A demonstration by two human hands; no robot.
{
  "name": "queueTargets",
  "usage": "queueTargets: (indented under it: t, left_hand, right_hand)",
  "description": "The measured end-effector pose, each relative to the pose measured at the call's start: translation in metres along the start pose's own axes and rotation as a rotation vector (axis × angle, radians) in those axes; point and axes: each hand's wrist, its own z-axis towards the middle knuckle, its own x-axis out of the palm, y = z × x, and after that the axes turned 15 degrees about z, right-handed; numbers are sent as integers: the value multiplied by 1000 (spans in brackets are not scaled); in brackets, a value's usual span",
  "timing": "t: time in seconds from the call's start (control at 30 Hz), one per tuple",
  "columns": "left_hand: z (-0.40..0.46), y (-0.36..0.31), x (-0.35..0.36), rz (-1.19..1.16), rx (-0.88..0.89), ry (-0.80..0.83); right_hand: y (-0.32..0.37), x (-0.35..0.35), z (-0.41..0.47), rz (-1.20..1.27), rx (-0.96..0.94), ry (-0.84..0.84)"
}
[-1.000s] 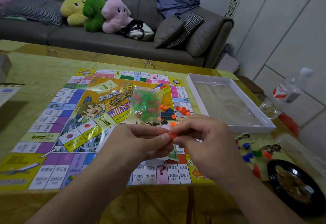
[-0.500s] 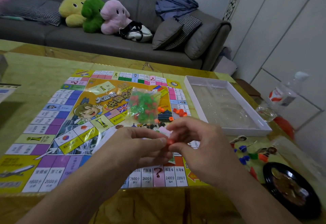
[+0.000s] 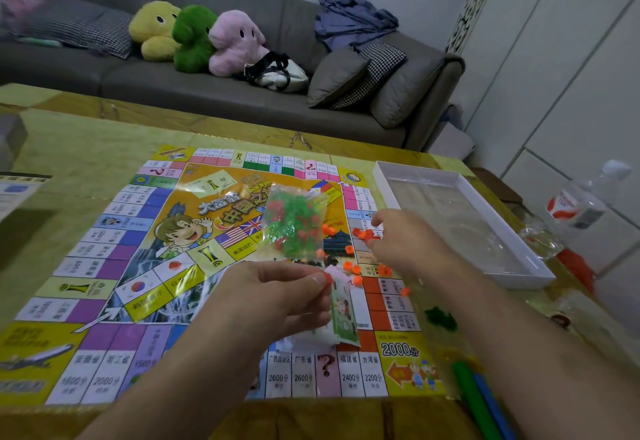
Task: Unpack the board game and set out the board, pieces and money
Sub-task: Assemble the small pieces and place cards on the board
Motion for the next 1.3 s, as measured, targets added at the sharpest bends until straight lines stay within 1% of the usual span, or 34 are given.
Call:
queueTargets:
  t: [0.1, 0.17, 0.33, 0.43, 0.5, 0.57, 0.6, 0.67, 0.73, 0.83, 0.93, 1.03, 1.17, 1.3]
  left_hand:
    - [2, -2, -3, -22, 5, -3]
    - [3, -3, -3, -32, 9, -6]
    - [4, -1, -4, -27, 11, -14]
    - [3, 0, -4, -23, 15, -10]
    - [2, 0, -4, -37, 15, -12]
    - [0, 0, -3, -51, 28, -10]
    - [-1, 0, -1, -52, 38, -7]
    - [-5, -1, 2, -53, 53, 0]
    - [-7, 0, 6, -47, 65, 19]
    - [-12, 1, 11, -8, 93, 47]
    - [-16, 1, 13, 1, 120, 66]
    - [-16, 2, 14, -39, 119, 72]
    - [-16, 4, 15, -80, 108, 85]
    - [-16, 3, 12, -48, 117, 109]
  right_hand:
    - [2, 12, 15, -124, -21, -17]
    - [1, 18, 20, -115, -25, -48]
    - [-8, 22, 16, 41, -67, -123]
    - [-10, 12, -2, 168, -87, -145]
    - [-8, 1, -23, 241, -139, -164]
    - [-2, -10, -49, 404, -197, -173]
    - [2, -14, -65, 547, -201, -142]
    - [11, -19, -98, 799, -208, -20]
    - [17, -17, -122, 892, -230, 53]
    - [18, -12, -141, 932, -255, 90]
    - [15, -11, -149, 946, -279, 53]
    - [12, -10, -150, 940, -299, 22]
    - [11, -9, -147, 942, -312, 20]
    - [9, -9, -146, 993, -338, 28]
